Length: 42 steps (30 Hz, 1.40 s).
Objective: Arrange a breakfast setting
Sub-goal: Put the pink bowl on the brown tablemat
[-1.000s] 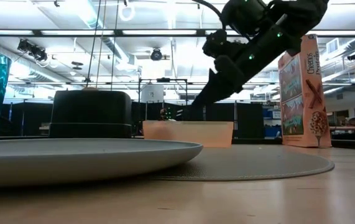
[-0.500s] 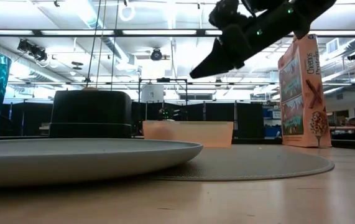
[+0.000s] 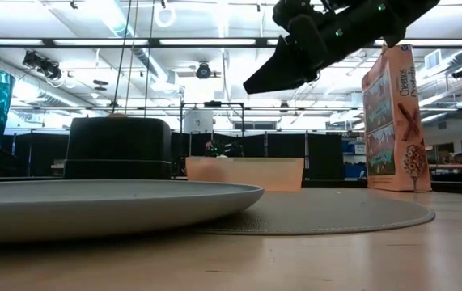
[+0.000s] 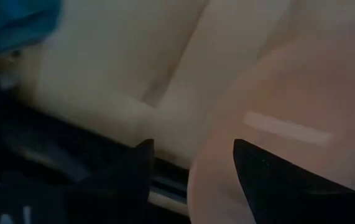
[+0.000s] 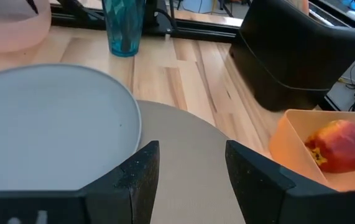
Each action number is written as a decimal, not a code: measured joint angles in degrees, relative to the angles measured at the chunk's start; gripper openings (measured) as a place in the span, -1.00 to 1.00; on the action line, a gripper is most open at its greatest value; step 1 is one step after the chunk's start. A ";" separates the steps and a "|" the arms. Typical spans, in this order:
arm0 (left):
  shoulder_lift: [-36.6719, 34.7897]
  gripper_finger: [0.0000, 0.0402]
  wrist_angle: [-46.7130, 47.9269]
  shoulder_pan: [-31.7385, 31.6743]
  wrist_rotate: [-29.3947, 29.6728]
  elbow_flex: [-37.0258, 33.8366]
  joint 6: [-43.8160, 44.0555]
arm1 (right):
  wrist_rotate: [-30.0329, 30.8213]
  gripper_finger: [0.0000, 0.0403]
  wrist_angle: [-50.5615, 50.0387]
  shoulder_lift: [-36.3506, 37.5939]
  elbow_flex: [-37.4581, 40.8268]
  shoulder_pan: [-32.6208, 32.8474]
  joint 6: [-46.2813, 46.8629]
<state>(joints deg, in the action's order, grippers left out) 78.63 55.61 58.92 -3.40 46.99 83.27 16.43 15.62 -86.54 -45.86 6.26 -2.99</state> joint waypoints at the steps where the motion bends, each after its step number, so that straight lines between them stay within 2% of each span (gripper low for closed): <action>1: 0.00 0.13 -0.52 0.20 -0.01 -0.96 -0.25 | 0.00 -0.05 0.16 0.00 -0.01 0.00 0.01; 5: 0.00 0.11 -1.39 0.82 0.08 -3.42 -0.89 | 0.00 -0.05 1.44 0.00 -0.01 0.00 0.03; 8: 0.02 0.00 -5.57 0.88 0.05 -4.35 -3.28 | 0.00 -0.05 2.78 0.00 -0.01 0.00 0.06; 14: 0.15 -0.42 -11.70 0.84 0.16 -4.33 -9.42 | 0.00 -0.05 4.11 0.00 -0.01 -0.03 0.03; 21: 0.10 -0.91 -11.19 0.82 0.07 -4.33 -11.70 | 0.00 -0.05 4.46 0.00 -0.01 -0.07 0.03; 29: 0.12 -0.93 -12.09 0.49 0.69 -2.85 -11.25 | -0.02 -0.05 4.44 0.00 -0.01 -0.07 -0.21; 35: -1.31 -0.94 -8.98 -3.14 -1.27 6.11 -8.99 | -0.01 -0.05 4.42 0.00 -0.01 -0.07 -0.97; 37: -1.32 -0.94 -5.93 -5.34 0.85 10.01 -8.94 | -0.02 -0.05 4.42 0.00 -0.01 -0.07 -1.01; 40: -1.42 -0.94 -4.48 -9.90 7.67 14.04 -9.23 | -0.01 -0.05 4.35 0.00 -0.01 -0.07 -1.03; 42: -1.42 -0.94 -4.57 -14.12 10.68 15.39 -12.32 | -0.01 -0.05 3.58 0.00 -0.01 -0.01 -1.03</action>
<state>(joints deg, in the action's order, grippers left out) 77.21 51.04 44.81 7.28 62.38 70.95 16.42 19.20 -86.54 -45.87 6.25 -4.02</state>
